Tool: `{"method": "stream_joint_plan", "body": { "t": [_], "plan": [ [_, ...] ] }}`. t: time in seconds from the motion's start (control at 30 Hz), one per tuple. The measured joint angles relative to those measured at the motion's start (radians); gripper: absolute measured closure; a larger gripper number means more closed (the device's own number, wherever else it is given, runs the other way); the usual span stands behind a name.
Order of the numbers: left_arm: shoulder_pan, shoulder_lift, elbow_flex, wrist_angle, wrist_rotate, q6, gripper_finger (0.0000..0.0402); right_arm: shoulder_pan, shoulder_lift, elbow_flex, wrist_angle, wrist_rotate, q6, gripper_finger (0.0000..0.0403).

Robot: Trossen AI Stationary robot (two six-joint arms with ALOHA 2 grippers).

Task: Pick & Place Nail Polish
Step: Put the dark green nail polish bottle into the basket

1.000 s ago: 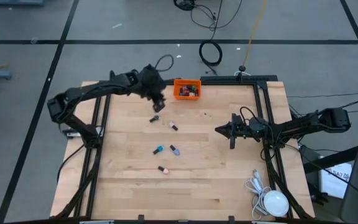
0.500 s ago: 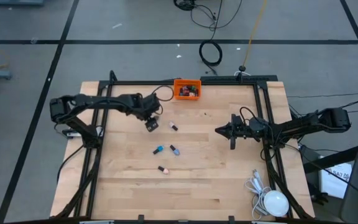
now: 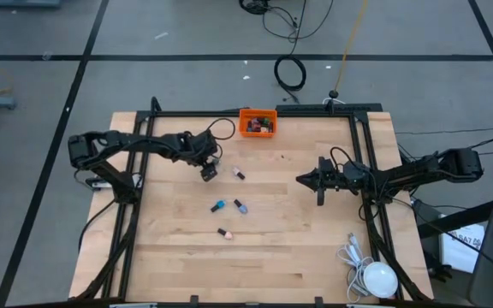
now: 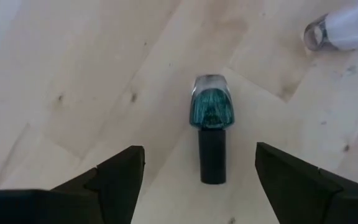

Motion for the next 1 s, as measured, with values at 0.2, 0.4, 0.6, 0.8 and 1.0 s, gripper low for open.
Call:
{"method": "stream_joint_plan", "body": {
  "t": [0.2, 0.4, 0.6, 0.8, 1.0],
  "plan": [
    [0.015, 0.021, 0.0, 0.019, 0.042, -0.001, 0.0101, 0.0, 0.0, 0.0, 0.0, 0.0, 0.0, 0.0403],
    [0.015, 0.118, 0.007, 0.034, 0.051, 0.017, 0.0101, 0.0, 0.0, 0.0, 0.001, 0.0, 0.001, 0.0403],
    [0.014, 0.136, 0.007, 0.03, 0.052, 0.025, 0.0114, 0.0, 0.0, 0.0, 0.0, 0.002, 0.003, 0.0403],
    [0.012, 0.131, 0.005, 0.012, 0.056, 0.045, 0.0168, 0.0, 0.0, 0.0, 0.0, 0.002, 0.0, 0.0403],
    [0.013, 0.132, 0.004, 0.008, 0.077, 0.033, 0.0247, 0.0, 0.0, 0.0, -0.002, 0.002, 0.0, 0.0403]
  ]
}}
